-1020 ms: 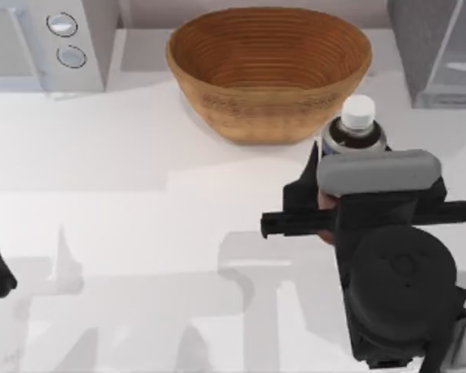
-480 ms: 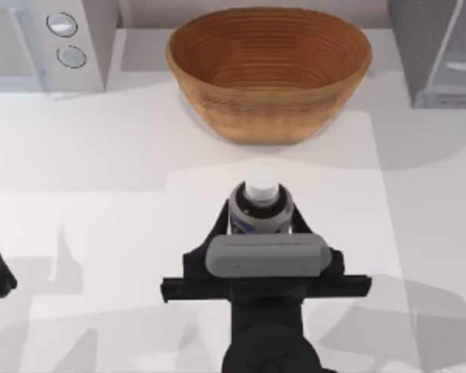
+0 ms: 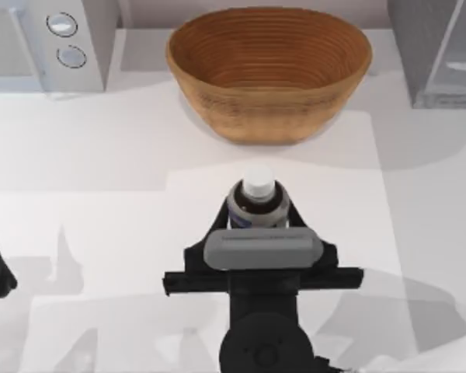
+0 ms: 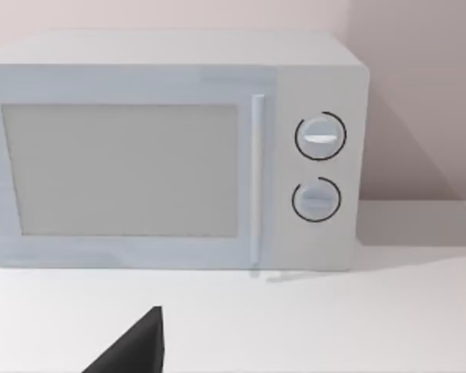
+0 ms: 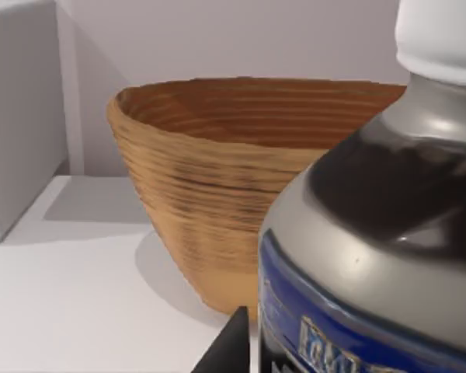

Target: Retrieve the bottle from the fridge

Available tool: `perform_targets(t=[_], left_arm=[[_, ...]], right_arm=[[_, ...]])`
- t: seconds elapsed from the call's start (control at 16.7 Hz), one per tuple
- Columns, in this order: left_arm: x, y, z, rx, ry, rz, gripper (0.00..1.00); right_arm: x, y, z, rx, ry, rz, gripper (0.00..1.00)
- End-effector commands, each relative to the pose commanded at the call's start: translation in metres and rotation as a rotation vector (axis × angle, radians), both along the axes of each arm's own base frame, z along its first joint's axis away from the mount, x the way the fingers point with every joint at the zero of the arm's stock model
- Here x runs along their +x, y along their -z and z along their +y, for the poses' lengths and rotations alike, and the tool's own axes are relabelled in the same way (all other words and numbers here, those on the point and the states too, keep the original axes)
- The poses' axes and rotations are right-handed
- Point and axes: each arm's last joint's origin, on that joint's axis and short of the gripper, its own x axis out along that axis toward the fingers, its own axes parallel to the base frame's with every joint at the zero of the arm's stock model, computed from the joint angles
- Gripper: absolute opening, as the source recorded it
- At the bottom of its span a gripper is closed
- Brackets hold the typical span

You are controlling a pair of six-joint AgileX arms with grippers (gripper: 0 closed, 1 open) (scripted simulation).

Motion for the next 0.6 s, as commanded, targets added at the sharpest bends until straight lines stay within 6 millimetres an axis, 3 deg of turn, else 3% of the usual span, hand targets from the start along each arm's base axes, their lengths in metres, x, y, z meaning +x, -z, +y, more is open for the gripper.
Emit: perform_targets(t=[0.24, 0.54, 0.6], left_arm=[[0.000, 0.000, 0.000, 0.000, 0.000, 0.000, 1.00], [0.000, 0.000, 0.000, 0.000, 0.000, 0.000, 1.00], [0.000, 0.000, 0.000, 0.000, 0.000, 0.000, 1.00]], right_arm=[[0.030, 0.022, 0.001, 0.020, -0.003, -0.005, 0.00], [0.033, 0.024, 0.001, 0.024, -0.003, -0.007, 0.00], [0.033, 0.024, 0.001, 0.024, -0.003, -0.007, 0.08]])
